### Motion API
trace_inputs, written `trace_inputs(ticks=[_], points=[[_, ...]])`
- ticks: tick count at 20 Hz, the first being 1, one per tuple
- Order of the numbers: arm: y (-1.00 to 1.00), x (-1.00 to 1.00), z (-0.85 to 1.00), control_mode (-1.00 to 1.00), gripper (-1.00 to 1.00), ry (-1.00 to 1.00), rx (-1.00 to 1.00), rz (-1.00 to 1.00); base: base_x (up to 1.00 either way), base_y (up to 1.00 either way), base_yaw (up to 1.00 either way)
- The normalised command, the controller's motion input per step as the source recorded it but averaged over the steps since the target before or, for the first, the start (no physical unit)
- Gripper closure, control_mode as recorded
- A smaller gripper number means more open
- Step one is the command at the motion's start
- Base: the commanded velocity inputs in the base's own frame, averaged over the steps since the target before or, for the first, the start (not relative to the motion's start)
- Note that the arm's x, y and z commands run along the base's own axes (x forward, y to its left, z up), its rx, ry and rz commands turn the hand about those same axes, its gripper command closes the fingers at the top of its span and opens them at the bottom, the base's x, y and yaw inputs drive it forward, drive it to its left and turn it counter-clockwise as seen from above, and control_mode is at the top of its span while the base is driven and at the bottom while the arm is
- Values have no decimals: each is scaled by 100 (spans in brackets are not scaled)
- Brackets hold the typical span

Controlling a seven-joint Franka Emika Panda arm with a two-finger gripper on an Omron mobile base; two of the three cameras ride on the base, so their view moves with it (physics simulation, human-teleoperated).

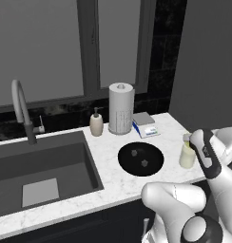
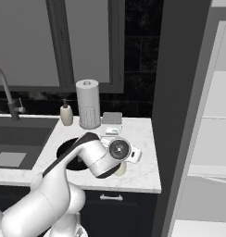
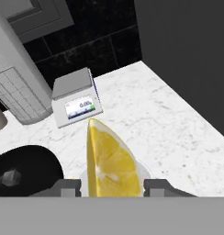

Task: Grab a lemon wedge from the fridge and one ice cube from the ice bowl, and put them in the glass of lemonade.

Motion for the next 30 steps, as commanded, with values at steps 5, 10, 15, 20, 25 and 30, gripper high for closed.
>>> trace_inputs(ticks=[5, 10, 15, 20, 25, 30], points=[[0, 0, 0, -100, -100, -5, 2, 0, 0, 0, 0], [0, -25, 29, -100, -100, -19, 7, 0, 0, 0, 0], [12, -8, 55, -100, -100, -2, 1, 0, 0, 0, 0], [16, 0, 63, -100, -100, 10, -1, 0, 0, 0, 0], [0, 4, 18, -100, -100, 43, -11, 0, 0, 0, 0], [0, 1, 0, -100, -100, 43, -14, 0, 0, 0, 0]])
